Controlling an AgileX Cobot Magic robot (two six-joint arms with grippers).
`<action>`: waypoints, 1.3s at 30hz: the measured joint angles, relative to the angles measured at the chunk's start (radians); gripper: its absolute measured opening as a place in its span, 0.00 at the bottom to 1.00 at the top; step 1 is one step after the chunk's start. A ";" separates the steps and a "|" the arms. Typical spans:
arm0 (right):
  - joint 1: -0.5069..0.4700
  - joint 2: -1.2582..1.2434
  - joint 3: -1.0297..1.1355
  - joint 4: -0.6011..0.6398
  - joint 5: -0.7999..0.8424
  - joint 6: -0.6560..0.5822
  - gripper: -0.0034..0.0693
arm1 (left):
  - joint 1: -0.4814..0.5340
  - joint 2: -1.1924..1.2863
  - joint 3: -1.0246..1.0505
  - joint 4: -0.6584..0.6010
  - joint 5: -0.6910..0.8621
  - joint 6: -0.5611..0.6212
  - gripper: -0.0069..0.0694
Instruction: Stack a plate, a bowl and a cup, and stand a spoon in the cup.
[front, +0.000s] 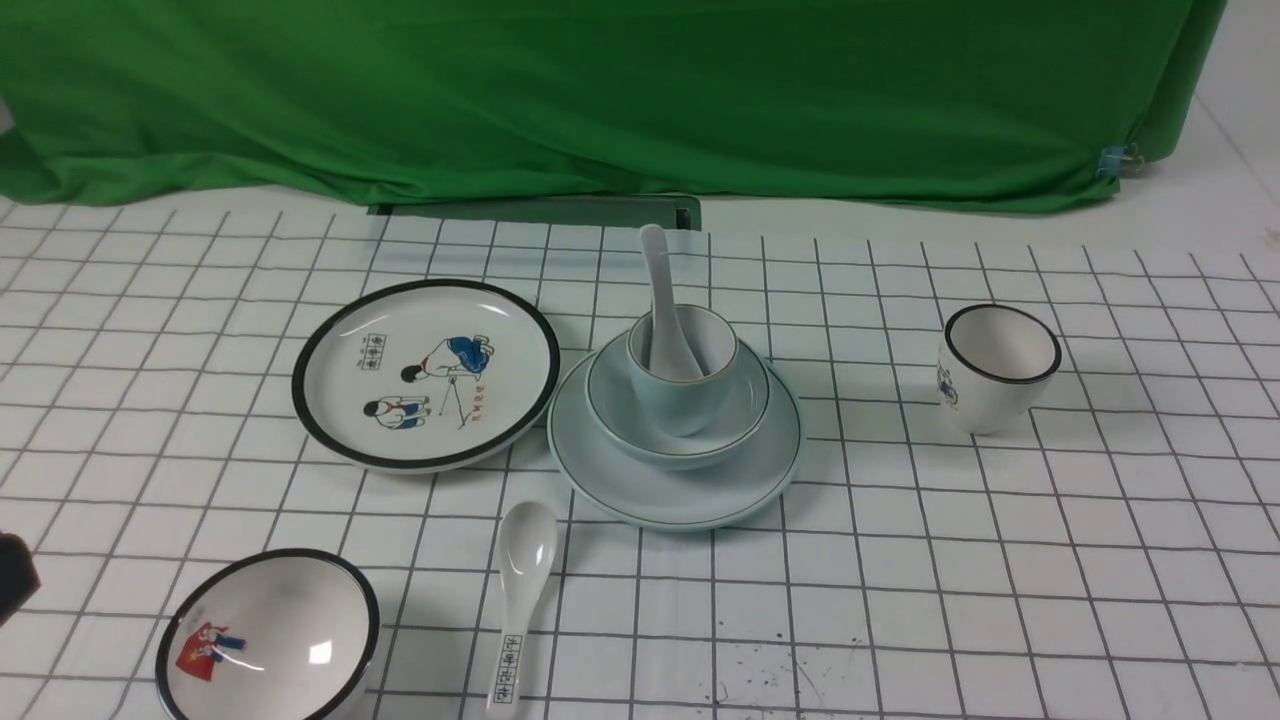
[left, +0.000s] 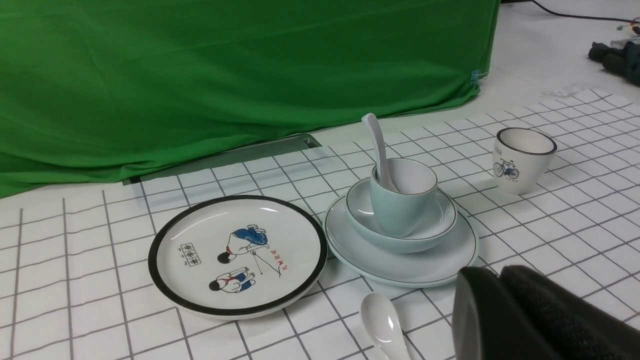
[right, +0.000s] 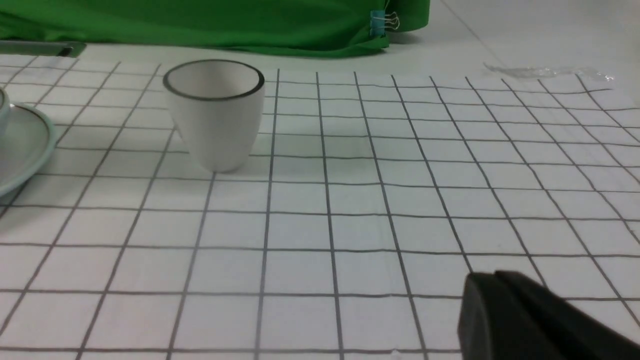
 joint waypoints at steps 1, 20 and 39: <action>0.000 0.000 0.000 0.001 0.000 0.000 0.06 | 0.000 0.000 0.000 0.000 0.000 0.000 0.08; -0.003 0.000 0.000 0.003 0.001 -0.001 0.14 | 0.000 0.000 0.000 0.000 0.000 0.000 0.08; -0.004 0.000 0.000 0.003 0.000 -0.001 0.22 | 0.367 -0.110 0.384 -0.015 -0.560 0.043 0.08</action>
